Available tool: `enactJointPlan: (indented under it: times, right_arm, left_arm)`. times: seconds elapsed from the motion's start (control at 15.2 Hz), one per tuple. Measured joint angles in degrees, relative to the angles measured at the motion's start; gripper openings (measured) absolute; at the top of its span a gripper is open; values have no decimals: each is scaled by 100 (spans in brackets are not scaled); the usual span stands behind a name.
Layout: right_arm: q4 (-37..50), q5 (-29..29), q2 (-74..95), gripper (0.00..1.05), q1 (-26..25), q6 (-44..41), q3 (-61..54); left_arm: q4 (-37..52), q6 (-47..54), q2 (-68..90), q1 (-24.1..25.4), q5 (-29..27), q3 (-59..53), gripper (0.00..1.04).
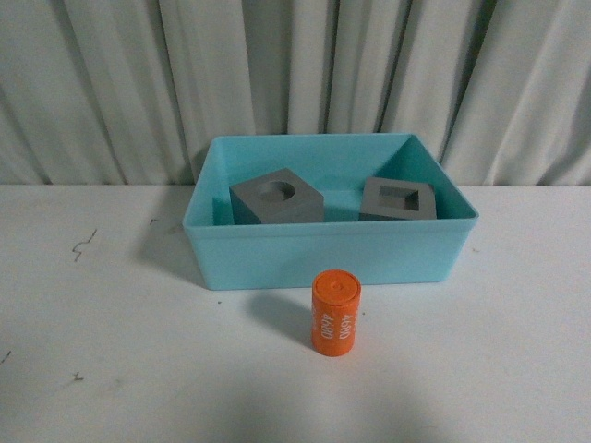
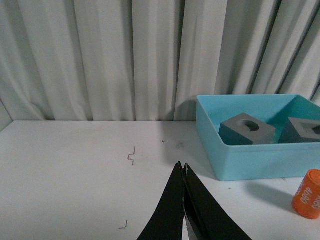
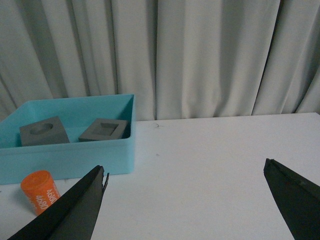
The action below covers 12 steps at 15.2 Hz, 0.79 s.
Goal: Place gray and orange parts in blue box
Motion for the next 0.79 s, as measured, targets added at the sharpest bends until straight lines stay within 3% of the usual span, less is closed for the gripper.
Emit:
enactJointPlan:
  times: [0.4,0.53,0.66,0.72,0.79]
  right_arm:
    - [0,0,0,98,0,0,0]
    - [-1290,-393,1029,98,-334,402,595]
    - [-219,-925,3130,98,-1211,588,1335]
    - [848,-1394,4382,98,-1185,483,1985]
    - [1287,-1727,5410,98,-916,168,2625]
  left_arm:
    - [0,0,0,0,0,0,64]
    - [0,0,0,0,0,0,80]
    - [2,4,0,-2,0,0,99]
    - [0,7,0,-2,0,0,97]
    - [2,7,0,-2,0,0,98]
